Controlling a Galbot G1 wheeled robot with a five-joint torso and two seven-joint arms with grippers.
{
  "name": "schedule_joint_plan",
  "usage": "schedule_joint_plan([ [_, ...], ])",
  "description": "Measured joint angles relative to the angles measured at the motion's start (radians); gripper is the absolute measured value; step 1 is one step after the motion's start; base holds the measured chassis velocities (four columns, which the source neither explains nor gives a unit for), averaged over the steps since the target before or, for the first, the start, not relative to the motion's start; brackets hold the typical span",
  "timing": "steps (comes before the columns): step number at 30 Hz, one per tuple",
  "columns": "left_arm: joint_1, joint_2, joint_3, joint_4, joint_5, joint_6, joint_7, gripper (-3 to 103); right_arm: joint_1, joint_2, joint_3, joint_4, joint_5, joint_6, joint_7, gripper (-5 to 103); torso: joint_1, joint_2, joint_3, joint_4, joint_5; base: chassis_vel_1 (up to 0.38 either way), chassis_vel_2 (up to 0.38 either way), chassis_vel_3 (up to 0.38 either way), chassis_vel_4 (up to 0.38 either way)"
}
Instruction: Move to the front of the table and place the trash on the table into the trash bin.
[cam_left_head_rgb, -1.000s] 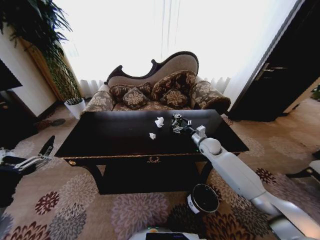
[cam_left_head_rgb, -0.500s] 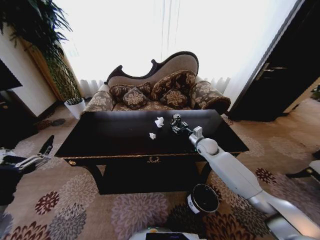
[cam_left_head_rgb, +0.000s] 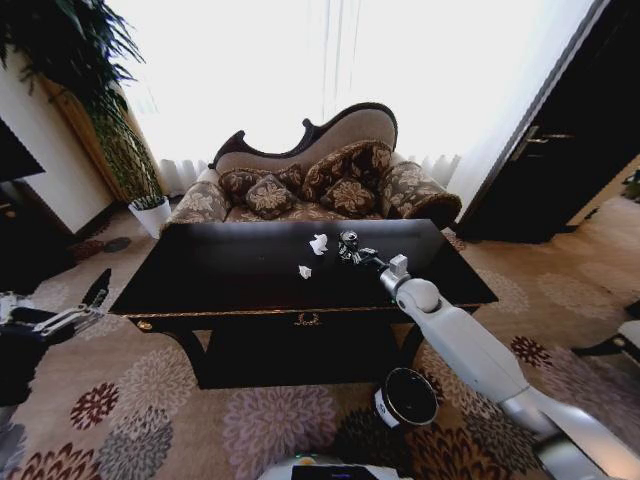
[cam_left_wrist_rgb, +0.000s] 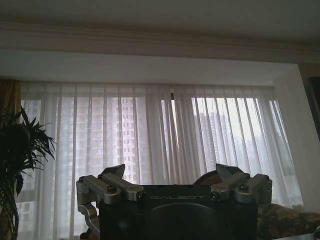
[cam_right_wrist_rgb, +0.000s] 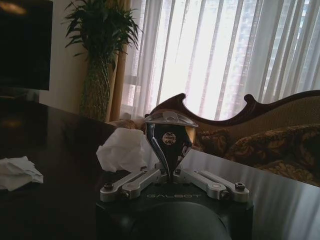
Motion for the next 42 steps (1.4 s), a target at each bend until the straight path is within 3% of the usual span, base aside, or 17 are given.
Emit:
schedule_joint_plan([
  [11, -0.034, 0.013, 0.040, 0.007, -0.001, 0.001, -0.003, 100, -0.179, -0.058, 0.151, 0.179, 0.222, 0.060, -0.012, 0, 0.000, 0.000, 0.000, 0.0001, -0.0001, 0.000, 0.000, 0.000, 0.000],
  [16, -0.067, 0.027, 0.069, 0.015, -0.004, 0.000, -0.003, 100, -0.397, -0.073, 0.370, 0.322, 0.306, 0.089, -0.076, 0, 0.000, 0.000, 0.000, -0.0004, 0.0001, 0.000, 0.000, 0.000, 0.000],
  [21, -0.091, 0.038, 0.081, 0.025, -0.015, -0.002, -0.005, 100, -0.559, -0.065, 0.483, 0.404, 0.360, 0.153, -0.125, 0, 0.000, 0.000, 0.000, 0.0000, 0.0001, 0.000, 0.000, 0.000, 0.000],
  [24, -0.121, 0.051, 0.100, 0.032, -0.029, -0.002, -0.006, 100, -0.720, -0.047, 0.592, 0.478, 0.404, 0.213, -0.258, 0, 0.000, 0.000, 0.000, -0.0003, 0.0002, 0.000, 0.000, 0.000, 0.000],
  [25, -0.121, 0.051, 0.100, 0.032, -0.029, -0.002, -0.006, 100, -0.720, -0.047, 0.592, 0.478, 0.404, 0.213, -0.258, 0, 0.000, 0.000, 0.000, -0.0003, 0.0002, 0.000, 0.000, 0.000, 0.000],
  [29, -0.154, 0.059, 0.140, 0.036, -0.035, -0.001, -0.007, 100, -0.902, 0.037, 0.714, 0.556, 0.421, 0.267, -0.422, 0, 0.000, 0.000, 0.000, 0.0000, -0.0003, 0.000, 0.000, 0.000, 0.000],
  [30, -0.154, 0.059, 0.140, 0.036, -0.035, -0.001, -0.007, 100, -0.902, 0.037, 0.714, 0.556, 0.421, 0.267, -0.422, 0, 0.000, 0.000, 0.000, 0.0000, -0.0003, 0.000, 0.000, 0.000, 0.000],
  [32, -0.168, 0.070, 0.151, 0.039, -0.043, 0.001, -0.007, 100, -0.990, 0.081, 0.727, 0.556, 0.417, 0.311, -0.530, 0, 0.000, 0.000, 0.000, -0.0003, -0.0002, 0.000, 0.000, 0.000, 0.000],
  [33, -0.168, 0.070, 0.151, 0.039, -0.043, 0.001, -0.007, 100, -0.990, 0.081, 0.727, 0.556, 0.417, 0.311, -0.530, 0, 0.000, 0.000, 0.000, -0.0003, -0.0002, 0.000, 0.000, 0.000, 0.000],
  [35, -0.179, 0.088, 0.155, 0.047, -0.049, 0.001, -0.007, 100, -1.043, 0.117, 0.721, 0.529, 0.406, 0.344, -0.657, 0, 0.000, 0.000, 0.000, -0.0001, 0.0000, 0.000, 0.000, 0.000, 0.000],
  [37, -0.182, 0.092, 0.157, 0.049, -0.052, 0.001, -0.007, 100, -1.056, 0.130, 0.719, 0.518, 0.396, 0.351, -0.695, 0, 0.000, 0.000, 0.000, 0.0000, -0.0001, 0.000, 0.000, 0.000, 0.000],
  [38, -0.187, 0.100, 0.159, 0.051, -0.059, 0.003, -0.008, 100, -1.076, 0.159, 0.711, 0.490, 0.367, 0.366, -0.759, 0, 0.000, 0.000, 0.000, -0.0001, -0.0002, 0.000, 0.000, 0.000, 0.000],
  [42, -0.194, 0.110, 0.162, 0.051, -0.067, 0.005, -0.009, 100, -1.095, 0.222, 0.671, 0.424, 0.298, 0.401, -0.821, 0, 0.000, 0.000, 0.000, -0.0002, -0.0002, 0.000, 0.000, 0.000, 0.000],
])
